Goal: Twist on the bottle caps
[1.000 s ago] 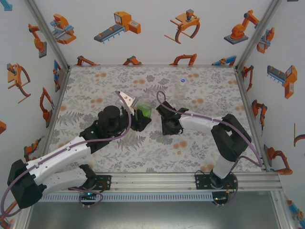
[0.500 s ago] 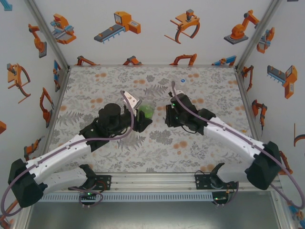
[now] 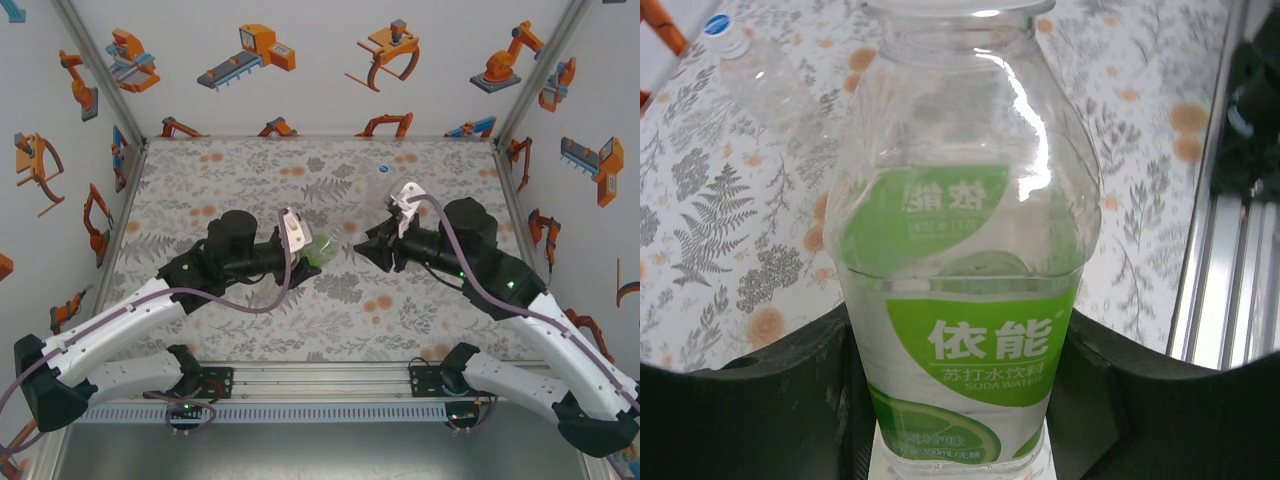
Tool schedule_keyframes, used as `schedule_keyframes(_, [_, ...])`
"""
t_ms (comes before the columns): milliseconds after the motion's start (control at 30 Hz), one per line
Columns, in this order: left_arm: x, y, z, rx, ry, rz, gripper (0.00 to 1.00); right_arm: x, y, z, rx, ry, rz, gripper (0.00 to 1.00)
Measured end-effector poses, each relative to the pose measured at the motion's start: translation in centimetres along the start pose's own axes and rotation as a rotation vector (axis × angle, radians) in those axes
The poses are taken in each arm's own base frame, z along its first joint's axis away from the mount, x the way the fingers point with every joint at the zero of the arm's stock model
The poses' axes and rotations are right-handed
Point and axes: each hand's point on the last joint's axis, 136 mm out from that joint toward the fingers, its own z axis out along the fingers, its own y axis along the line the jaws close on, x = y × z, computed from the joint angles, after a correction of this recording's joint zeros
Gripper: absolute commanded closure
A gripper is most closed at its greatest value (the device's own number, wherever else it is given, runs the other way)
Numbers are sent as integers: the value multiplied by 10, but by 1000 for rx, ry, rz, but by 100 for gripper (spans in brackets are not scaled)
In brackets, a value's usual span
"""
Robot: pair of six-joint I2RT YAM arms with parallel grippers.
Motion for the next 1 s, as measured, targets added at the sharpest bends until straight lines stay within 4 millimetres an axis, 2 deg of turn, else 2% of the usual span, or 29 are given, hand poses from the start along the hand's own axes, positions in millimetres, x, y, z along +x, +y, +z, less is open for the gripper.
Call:
schedule_keyframes(100, [6,-12,1,51,44,59,100,-20,17,-9,-86,-48,-87,94])
schedule_keyframes(200, [14,-18,3,80,80,90,100,-25,31,-14,-165,-61,-165,99])
schedule_keyframes(533, [31,-40,-1,175,145,180,100,0,59,-14,-355,-10,-333,100])
schedule_keyframes(1000, [30,-46,-3,206,147,199,100,31,60,-3,-386,48,-359,100])
